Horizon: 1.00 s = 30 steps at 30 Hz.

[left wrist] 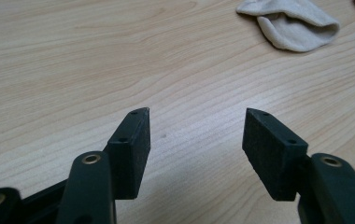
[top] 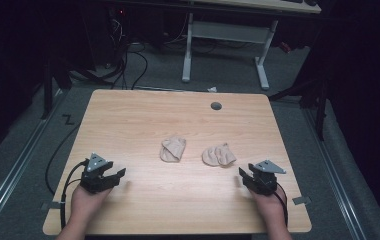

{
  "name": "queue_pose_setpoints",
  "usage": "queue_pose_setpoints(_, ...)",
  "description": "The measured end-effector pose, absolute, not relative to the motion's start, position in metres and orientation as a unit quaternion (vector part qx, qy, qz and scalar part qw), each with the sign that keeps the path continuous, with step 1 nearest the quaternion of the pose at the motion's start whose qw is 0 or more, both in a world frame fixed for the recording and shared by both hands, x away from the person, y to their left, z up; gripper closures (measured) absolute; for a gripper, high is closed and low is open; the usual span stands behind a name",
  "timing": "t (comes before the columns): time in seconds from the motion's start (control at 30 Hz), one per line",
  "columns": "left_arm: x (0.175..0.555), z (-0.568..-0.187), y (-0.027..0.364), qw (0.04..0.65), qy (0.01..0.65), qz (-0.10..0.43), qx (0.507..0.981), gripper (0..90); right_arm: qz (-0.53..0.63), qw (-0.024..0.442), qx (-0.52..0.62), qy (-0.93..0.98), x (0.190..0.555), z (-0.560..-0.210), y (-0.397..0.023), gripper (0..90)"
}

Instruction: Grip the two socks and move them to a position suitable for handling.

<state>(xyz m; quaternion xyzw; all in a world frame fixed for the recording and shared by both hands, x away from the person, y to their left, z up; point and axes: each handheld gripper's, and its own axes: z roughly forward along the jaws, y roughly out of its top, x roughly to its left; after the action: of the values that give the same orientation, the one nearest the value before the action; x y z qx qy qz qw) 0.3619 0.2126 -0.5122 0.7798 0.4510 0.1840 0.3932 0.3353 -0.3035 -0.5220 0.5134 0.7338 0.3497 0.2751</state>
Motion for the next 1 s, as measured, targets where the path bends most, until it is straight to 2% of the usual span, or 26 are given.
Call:
queue_pose_setpoints(0.4,0.361,-0.513,0.209,0.396,0.444,0.178,0.784,42.3,0.36,0.261,0.513,0.734,0.338,-0.52,-0.3,59.5)
queue_pose_setpoints(0.5,0.36,-0.513,0.208,0.396,0.443,0.178,0.785,42.3,0.37,0.259,0.509,0.733,0.338,-0.517,-0.299,69.2)
queue_pose_setpoints(0.63,0.359,-0.514,0.208,0.395,0.442,0.176,0.786,42.3,0.387,0.25,0.512,0.725,0.342,-0.509,-0.297,88.2)
queue_pose_setpoints(1.0,0.36,-0.514,0.21,0.401,0.442,0.17,0.784,42.6,0.355,0.266,0.483,0.755,0.377,-0.501,-0.261,89.9)
